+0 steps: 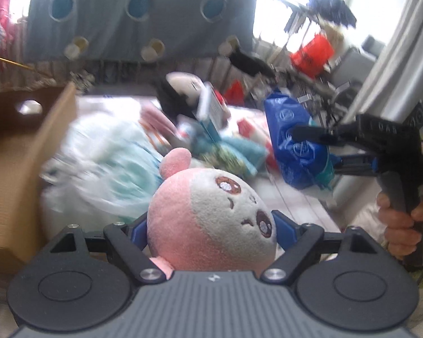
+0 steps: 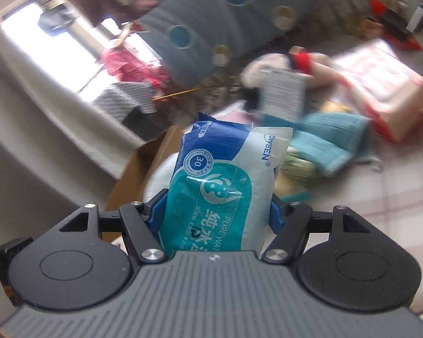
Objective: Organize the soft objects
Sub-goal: 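Lower the wipes pack into the cardboard box and open the right gripper while left gripper carries the plush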
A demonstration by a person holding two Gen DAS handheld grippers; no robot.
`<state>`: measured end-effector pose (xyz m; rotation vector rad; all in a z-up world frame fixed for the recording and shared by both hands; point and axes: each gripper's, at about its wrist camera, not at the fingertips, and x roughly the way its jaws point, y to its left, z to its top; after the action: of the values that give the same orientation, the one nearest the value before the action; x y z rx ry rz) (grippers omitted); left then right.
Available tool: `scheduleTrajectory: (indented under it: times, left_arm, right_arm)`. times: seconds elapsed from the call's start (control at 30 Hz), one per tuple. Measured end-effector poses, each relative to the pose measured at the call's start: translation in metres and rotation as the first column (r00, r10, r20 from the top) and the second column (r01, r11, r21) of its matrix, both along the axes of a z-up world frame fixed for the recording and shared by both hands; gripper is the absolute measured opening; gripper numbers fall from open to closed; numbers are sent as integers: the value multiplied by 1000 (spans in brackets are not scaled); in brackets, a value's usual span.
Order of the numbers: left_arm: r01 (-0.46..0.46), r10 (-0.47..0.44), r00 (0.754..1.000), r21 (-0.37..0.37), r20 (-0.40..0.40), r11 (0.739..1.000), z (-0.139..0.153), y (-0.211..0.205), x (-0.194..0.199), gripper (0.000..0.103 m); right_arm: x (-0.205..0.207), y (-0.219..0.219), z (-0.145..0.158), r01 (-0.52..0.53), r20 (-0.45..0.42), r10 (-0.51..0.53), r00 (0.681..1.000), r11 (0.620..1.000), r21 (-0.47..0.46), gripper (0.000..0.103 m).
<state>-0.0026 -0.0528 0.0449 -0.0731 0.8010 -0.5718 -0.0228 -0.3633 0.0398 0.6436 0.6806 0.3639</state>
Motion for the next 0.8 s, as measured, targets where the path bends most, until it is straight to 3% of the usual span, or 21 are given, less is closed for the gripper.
scheduleTrajectory:
  times: [0.2,0.4,0.6,0.8]
  left_arm:
    - [-118,118,991,0,65,993,41,65,10,86]
    - [-261,254,960,46,121,964,61,129,38,86]
    - [-349,334,934,114,127,930,58,175,99,86]
    - [-398,381,917,183,120,899,30,207,179,87]
  right_arm:
    - [30,62,40,-156,58,155,986,988,20,68]
    - [87,135,70,-279,50,277,960,959,39,68]
    - [160,215,85,-346,-17,347,938,937,35,68]
    - [238,292,67,-384,-130,380,916,923,-10,68]
